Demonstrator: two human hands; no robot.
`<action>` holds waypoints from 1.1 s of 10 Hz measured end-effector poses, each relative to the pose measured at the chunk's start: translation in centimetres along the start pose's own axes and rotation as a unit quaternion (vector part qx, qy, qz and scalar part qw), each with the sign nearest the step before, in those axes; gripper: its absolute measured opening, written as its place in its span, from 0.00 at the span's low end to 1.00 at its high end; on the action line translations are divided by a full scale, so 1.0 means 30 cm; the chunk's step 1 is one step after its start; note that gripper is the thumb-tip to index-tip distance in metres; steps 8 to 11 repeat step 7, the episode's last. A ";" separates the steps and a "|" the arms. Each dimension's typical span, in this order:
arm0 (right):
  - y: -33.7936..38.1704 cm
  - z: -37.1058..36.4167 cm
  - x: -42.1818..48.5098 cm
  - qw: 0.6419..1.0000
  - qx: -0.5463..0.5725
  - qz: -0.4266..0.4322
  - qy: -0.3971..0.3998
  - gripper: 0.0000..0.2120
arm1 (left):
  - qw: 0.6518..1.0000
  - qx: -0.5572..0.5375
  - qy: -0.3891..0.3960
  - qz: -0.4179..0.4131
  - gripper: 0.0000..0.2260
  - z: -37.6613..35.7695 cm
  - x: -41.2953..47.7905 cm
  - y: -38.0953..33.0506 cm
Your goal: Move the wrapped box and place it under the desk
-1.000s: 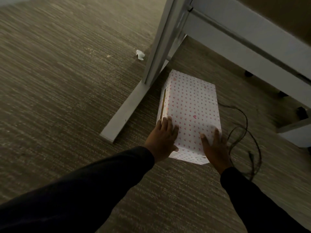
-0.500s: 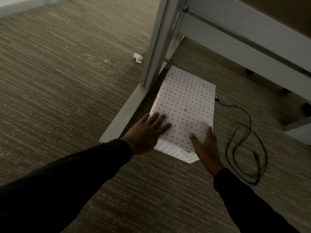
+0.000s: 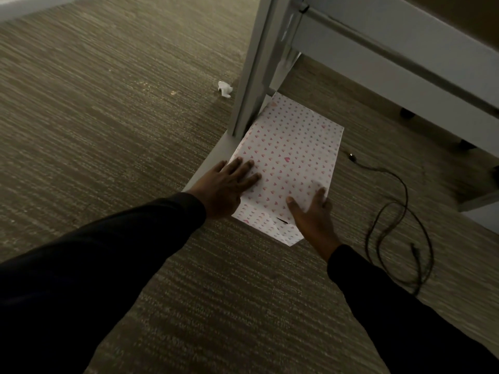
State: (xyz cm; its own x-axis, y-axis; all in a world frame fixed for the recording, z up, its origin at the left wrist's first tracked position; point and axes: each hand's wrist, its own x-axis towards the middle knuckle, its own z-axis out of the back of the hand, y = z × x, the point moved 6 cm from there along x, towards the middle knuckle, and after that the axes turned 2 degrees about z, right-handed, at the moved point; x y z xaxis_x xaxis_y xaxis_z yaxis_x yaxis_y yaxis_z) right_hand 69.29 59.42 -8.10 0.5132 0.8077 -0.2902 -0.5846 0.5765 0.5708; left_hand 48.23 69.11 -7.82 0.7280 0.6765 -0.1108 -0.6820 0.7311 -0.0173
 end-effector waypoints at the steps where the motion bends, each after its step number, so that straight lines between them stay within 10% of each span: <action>1: 0.026 -0.013 0.006 1.000 0.000 0.003 0.007 0.51 | 1.000 0.007 0.013 0.010 0.31 0.004 0.000 0.015; 5: 0.044 -0.026 -0.022 0.998 -0.058 0.019 -0.013 0.50 | 0.997 -0.031 0.013 0.064 0.37 -0.001 -0.077 0.046; 7: 0.141 -0.135 -0.251 0.950 -0.212 0.221 -0.057 0.44 | 0.992 -0.069 0.016 0.107 0.36 -0.085 -0.378 0.111; 11: 0.141 -0.135 -0.251 0.950 -0.212 0.221 -0.057 0.44 | 0.992 -0.069 0.016 0.107 0.36 -0.085 -0.378 0.111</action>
